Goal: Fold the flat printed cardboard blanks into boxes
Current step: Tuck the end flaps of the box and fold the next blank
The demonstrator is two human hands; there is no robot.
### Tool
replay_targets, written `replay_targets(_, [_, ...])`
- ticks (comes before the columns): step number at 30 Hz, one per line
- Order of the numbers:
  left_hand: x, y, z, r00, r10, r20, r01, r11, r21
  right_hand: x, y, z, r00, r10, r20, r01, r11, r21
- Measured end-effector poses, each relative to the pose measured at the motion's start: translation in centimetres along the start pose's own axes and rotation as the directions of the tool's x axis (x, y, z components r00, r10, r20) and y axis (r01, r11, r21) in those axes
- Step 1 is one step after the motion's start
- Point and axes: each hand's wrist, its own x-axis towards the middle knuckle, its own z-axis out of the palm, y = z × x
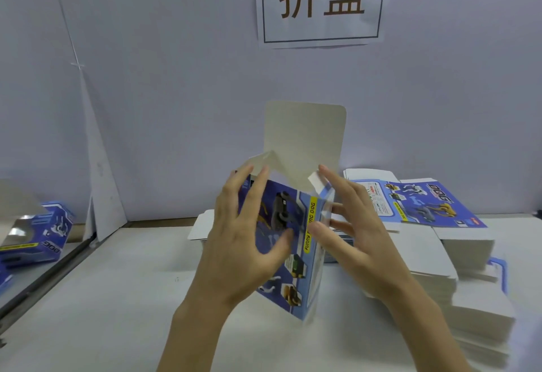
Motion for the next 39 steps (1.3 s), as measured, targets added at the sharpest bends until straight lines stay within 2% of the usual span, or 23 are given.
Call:
replay_targets(2, [0.1,0.3,-0.2,0.999,-0.048,0.017,0.049,0.999,-0.024,0.1,0.0,-0.1,1.0,-0.006,0.003,0.006,1.0,-0.024])
replay_targets(5, [0.2,0.4,-0.5,0.999,-0.043,-0.017,0.042,0.999,-0.013,0.0,0.2,-0.1,1.0,-0.016,0.012,0.017,0.998,-0.058])
replay_targets(12, [0.0,0.4,-0.2,0.998,-0.044,-0.048,0.049,0.993,0.103,0.0,0.1,0.1,1.0,-0.007,0.011,0.007,0.997,-0.078])
replay_targets(17, [-0.2,0.5,0.0,0.998,-0.069,-0.008,0.069,0.991,0.119,0.0,0.0,0.4,1.0,-0.008,0.013,0.01,0.984,-0.178])
replay_targets(23, [-0.1,1.1,-0.3,0.994,-0.093,0.061,0.091,0.995,0.048,0.0,-0.6,0.9,0.999,-0.033,0.021,0.036,0.982,-0.184])
replay_targets(33, [0.2,1.0,-0.6,0.996,-0.09,0.004,0.09,0.994,0.069,0.0,-1.3,1.2,1.0,-0.027,0.0,0.026,0.976,-0.217])
replay_targets(39, [0.4,1.8,-0.7,0.998,-0.05,-0.024,0.052,0.996,0.074,0.0,-1.7,0.5,0.996,-0.044,-0.077,0.021,0.962,-0.271])
